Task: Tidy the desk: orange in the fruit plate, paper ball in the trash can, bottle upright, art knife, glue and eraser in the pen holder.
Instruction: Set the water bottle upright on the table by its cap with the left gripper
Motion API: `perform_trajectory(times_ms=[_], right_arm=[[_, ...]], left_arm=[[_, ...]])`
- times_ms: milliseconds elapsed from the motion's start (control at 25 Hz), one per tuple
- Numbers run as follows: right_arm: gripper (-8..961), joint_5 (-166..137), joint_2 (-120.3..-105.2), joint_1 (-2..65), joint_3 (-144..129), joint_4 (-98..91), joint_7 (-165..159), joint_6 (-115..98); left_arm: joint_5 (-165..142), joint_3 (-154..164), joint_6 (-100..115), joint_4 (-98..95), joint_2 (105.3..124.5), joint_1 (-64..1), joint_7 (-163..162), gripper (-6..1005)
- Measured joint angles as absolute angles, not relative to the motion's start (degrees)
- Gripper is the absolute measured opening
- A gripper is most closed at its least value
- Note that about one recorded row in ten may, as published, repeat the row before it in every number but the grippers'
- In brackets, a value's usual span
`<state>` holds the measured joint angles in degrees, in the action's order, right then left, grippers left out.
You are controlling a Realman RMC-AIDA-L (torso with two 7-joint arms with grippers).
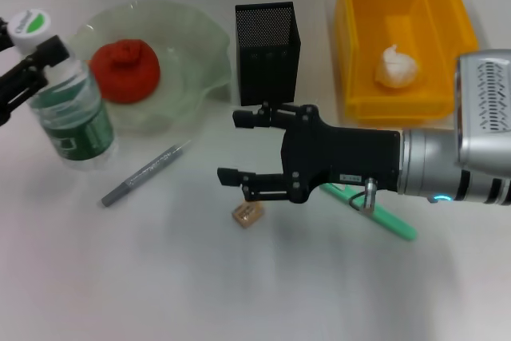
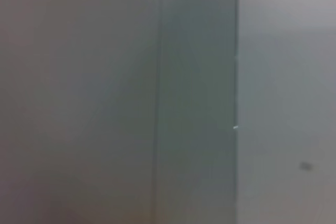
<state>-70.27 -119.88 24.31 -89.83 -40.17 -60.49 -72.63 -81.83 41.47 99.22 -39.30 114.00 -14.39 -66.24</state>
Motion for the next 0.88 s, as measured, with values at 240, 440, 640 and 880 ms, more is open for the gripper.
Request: perform_trajectory(times_ms=[240, 440, 640, 880], right_arm=[[787, -69.32, -119.88, 24.21, -89.82, -39.44, -59.26, -72.8], [787, -68.25, -119.88, 24.25, -89.83, -39.13, -59.22, -72.52], [787, -67.03, -119.88, 24.58, -89.89, -38.14, -59.2, -72.48], [787, -66.97, -119.88, 24.65, -89.91, -37.92, -59.17, -72.43]], left_arm=[[-81.83, 40.97, 94.89, -38.85, 113.9, -12.97, -64.26, 447], [-81.83, 40.98, 90.95, -38.16, 114.93, -13.09, -62.28, 448], [-81.83, 41.06, 88.45, -37.98, 115.97, -13.56, -60.7, 446], [-81.82, 41.29, 85.64, -36.53, 116.5, -14.26, -59.58, 446]])
